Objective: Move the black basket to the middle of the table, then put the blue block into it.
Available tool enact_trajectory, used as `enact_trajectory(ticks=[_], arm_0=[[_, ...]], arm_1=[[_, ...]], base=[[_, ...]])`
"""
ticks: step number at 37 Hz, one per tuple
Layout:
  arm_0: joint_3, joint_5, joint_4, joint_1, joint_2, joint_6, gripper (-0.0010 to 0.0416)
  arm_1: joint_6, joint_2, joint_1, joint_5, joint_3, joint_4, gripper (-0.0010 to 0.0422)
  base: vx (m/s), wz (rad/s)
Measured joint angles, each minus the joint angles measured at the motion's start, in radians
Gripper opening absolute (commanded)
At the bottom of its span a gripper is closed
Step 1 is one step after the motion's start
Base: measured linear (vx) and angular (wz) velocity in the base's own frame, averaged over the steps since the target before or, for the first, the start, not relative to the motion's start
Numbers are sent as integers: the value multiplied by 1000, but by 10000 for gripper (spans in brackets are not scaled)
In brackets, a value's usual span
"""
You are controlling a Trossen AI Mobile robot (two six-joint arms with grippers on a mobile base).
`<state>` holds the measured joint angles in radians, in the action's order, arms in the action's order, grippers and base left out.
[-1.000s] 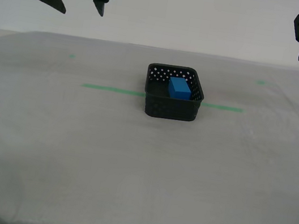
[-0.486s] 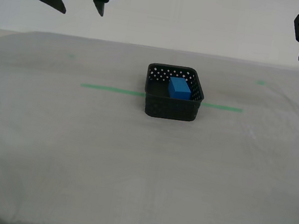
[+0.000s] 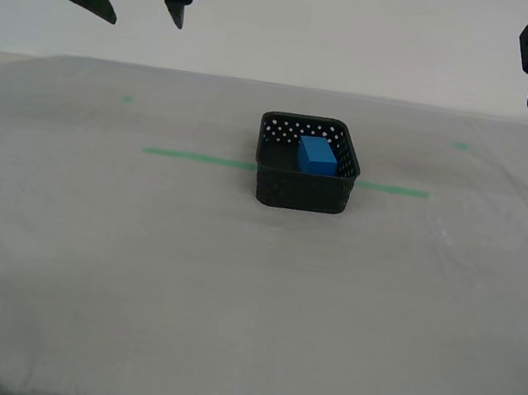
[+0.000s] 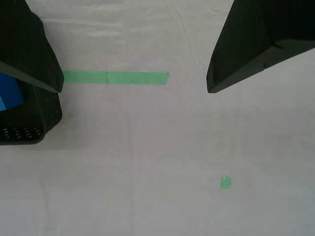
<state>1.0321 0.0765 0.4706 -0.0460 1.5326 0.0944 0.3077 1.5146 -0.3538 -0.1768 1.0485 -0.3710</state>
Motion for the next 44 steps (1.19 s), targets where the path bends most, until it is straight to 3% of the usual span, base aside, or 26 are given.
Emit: enact_trajectory(ticks=[44], arm_0=[[0, 0, 0, 0, 0, 0, 399]], arm_1=[[0, 0, 0, 0, 0, 0, 400]], base=[[0, 0]])
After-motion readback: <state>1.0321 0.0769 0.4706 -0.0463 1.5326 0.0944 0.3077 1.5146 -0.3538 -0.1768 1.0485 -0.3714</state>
